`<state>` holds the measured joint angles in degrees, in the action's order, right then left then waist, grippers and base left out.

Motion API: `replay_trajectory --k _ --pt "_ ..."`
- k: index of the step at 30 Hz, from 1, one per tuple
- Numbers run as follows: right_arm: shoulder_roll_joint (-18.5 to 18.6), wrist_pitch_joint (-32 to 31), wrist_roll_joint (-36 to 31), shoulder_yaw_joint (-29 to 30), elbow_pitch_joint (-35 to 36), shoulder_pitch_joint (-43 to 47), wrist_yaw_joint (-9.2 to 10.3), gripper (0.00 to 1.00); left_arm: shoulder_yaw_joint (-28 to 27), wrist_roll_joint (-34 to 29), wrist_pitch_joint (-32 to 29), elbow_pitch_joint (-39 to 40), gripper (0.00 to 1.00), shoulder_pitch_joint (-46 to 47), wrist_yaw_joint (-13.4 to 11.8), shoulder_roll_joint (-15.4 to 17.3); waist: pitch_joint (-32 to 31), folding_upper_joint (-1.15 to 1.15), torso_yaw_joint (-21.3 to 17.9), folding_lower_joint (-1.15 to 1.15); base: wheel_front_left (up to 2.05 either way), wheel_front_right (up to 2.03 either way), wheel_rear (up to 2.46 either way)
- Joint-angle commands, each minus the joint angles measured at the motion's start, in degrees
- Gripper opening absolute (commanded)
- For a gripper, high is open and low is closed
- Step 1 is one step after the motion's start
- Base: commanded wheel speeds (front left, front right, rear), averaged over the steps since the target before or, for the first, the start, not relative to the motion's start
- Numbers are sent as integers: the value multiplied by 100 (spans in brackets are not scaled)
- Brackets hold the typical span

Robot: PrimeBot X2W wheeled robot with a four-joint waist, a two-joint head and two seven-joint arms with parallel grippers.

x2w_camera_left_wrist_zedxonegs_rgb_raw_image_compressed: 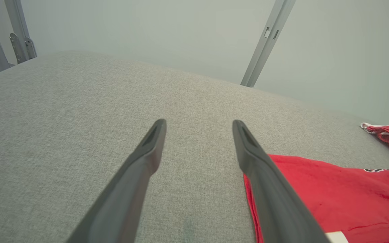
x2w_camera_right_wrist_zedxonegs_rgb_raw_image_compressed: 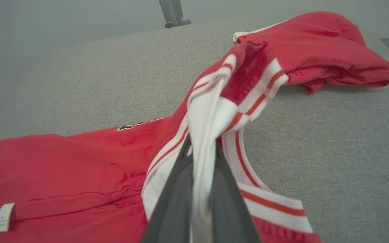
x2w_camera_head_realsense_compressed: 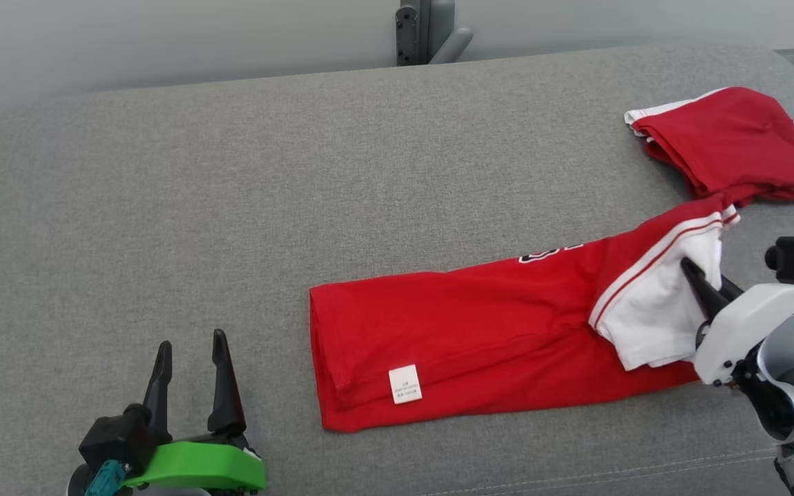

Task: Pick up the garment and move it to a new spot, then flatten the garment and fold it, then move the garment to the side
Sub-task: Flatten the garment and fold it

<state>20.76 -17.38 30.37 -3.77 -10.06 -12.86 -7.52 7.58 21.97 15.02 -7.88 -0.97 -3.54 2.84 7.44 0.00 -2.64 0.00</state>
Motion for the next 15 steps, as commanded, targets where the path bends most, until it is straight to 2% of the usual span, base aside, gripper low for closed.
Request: replay_trajectory --k 1,9,15 --pt "-23 -33 46 -115 170 89 6 0 14 -13 18 -19 100 28 8 13 -45 0 14 0 0 0 0" --pt "-187 -218 241 -927 1127 309 5 0 66 22 18 -49 100 -48 30 14 -188 0 184 0 0 0 0" --pt "-493 -224 299 -1380 1278 303 4 0 103 34 18 -56 100 -75 38 13 -221 0 330 0 0 0 0"
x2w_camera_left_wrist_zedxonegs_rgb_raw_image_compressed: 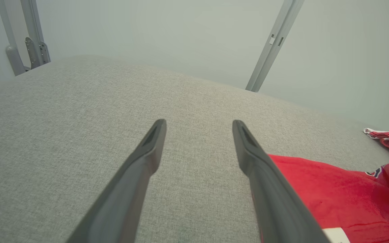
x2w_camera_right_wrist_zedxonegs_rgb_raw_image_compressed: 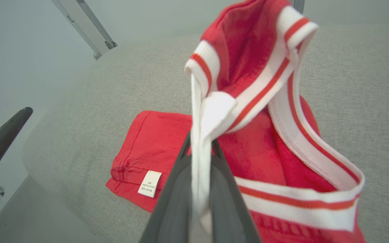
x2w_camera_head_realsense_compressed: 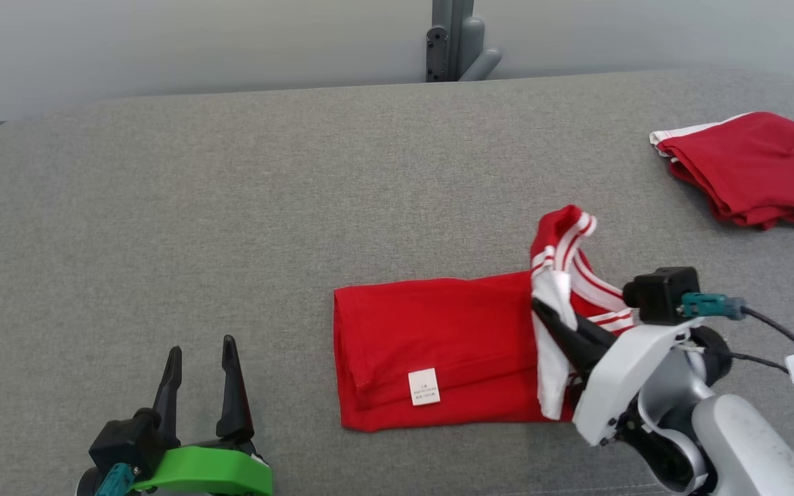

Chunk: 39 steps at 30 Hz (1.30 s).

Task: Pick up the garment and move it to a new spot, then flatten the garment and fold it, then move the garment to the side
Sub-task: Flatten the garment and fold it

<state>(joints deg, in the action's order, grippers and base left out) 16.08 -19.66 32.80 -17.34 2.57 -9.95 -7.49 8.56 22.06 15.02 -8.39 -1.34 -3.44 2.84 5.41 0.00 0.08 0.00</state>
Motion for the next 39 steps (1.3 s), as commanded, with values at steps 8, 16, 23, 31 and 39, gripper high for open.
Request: replay_trajectory --k 8,16,23,31,39 --pt "-610 196 22 -745 -587 -403 1 0 46 60 18 -51 100 78 60 14 -1 0 299 0 0 0 0" --pt "-1125 561 81 -1233 -1791 -1015 1 0 199 83 18 -96 100 209 46 13 57 0 523 0 0 0 0" --pt "-1295 826 187 -1587 -2874 -1525 1 0 327 121 18 -132 100 322 23 13 126 0 695 0 0 0 0" --pt "-1304 1301 538 -1991 -3209 -1847 1 100 315 140 18 -155 100 328 -8 13 112 0 716 0 0 0 0" --pt "-1279 1590 388 -1820 -2641 -1715 1 100 272 98 18 -91 100 224 -37 13 68 0 449 0 0 0 0"
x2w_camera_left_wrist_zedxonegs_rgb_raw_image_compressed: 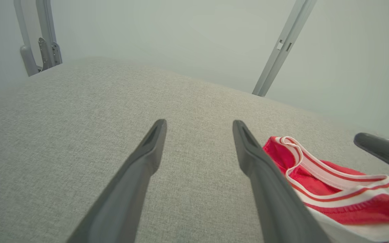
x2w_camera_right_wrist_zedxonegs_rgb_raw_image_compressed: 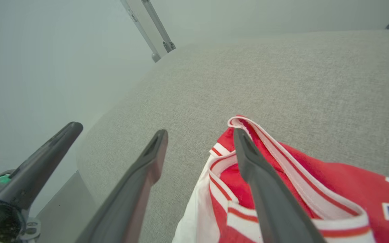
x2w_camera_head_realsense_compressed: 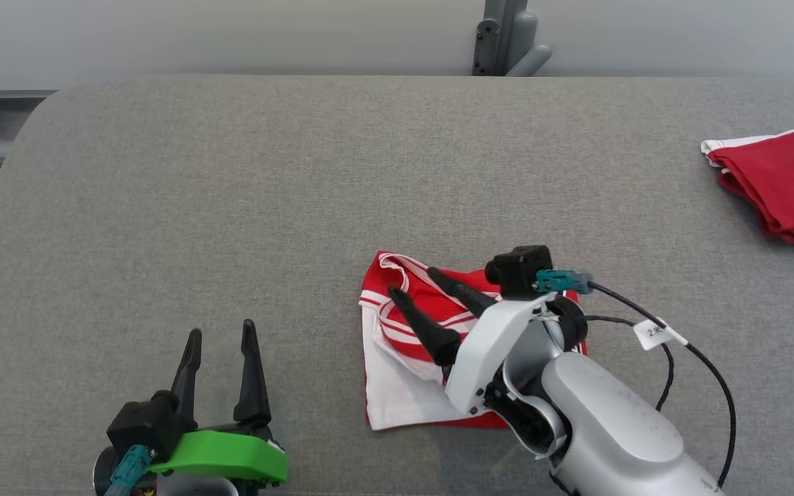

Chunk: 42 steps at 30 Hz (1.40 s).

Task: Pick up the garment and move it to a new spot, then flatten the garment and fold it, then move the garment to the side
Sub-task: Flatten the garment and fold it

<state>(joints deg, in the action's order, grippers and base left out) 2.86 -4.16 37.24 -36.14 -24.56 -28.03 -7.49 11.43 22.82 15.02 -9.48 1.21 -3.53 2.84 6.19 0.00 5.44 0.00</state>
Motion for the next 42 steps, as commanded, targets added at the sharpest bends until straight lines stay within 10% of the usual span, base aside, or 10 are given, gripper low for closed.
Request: replay_trajectory --k 1,16,42 --pt "42 40 -56 60 71 94 1 100 -15 21 18 17 100 -31 -28 13 -10 0 -88 0 0 0 0" --pt "128 442 -1152 1884 1198 1061 1 100 23 -60 18 18 100 12 3 14 17 0 -334 0 0 0 0" --pt "18 954 -2068 2446 1234 1737 1 100 50 -64 18 -24 100 -81 30 13 -93 0 -145 0 0 0 0"
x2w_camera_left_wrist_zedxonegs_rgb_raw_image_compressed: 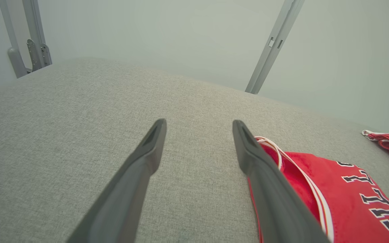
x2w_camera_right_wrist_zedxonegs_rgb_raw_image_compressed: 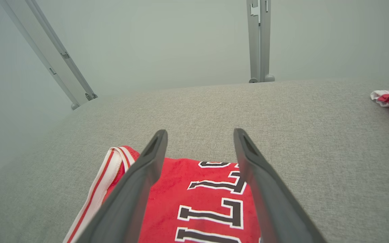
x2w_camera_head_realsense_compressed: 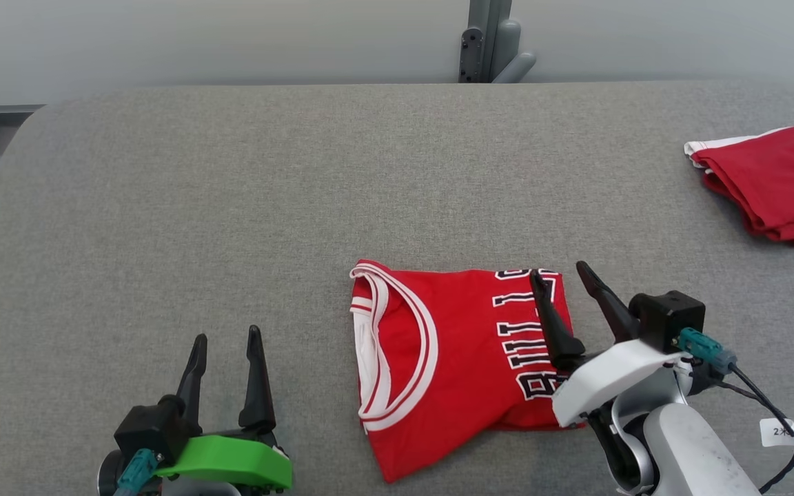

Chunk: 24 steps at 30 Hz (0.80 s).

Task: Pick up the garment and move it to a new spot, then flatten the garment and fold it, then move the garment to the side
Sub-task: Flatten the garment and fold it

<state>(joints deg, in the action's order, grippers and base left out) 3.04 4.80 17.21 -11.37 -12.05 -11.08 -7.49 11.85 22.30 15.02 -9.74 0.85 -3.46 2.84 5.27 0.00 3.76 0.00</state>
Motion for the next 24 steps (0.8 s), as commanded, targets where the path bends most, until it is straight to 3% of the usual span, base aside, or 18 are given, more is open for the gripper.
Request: replay_trajectory --k 1,4,5,6,7,8,24 --pt "-2 79 -107 -79 -60 21 1 100 26 -8 17 1 100 -36 29 13 3 0 50 0 0 0 0" --pt "-6 149 -182 -173 -196 -78 1 100 63 2 18 -5 100 -21 35 14 15 0 138 0 0 0 0" --pt "-7 180 -241 -227 -287 -139 1 49 70 2 17 -7 100 -15 30 14 24 0 187 0 0 0 0" --pt "-8 233 -293 -260 -403 -204 1 31 83 -9 18 -11 100 -1 27 14 35 0 254 0 0 0 0" --pt "-8 280 -309 -300 -537 -264 1 4 90 -10 18 -14 100 11 22 14 43 0 319 0 0 0 0" --pt "-7 331 -305 -359 -686 -328 1 0 97 -12 17 -15 100 21 18 14 57 0 398 0 0 0 0" --pt "-5 915 -244 -651 -3658 -1891 1 0 286 133 18 19 100 124 -69 12 377 0 2007 0 0 0 0"
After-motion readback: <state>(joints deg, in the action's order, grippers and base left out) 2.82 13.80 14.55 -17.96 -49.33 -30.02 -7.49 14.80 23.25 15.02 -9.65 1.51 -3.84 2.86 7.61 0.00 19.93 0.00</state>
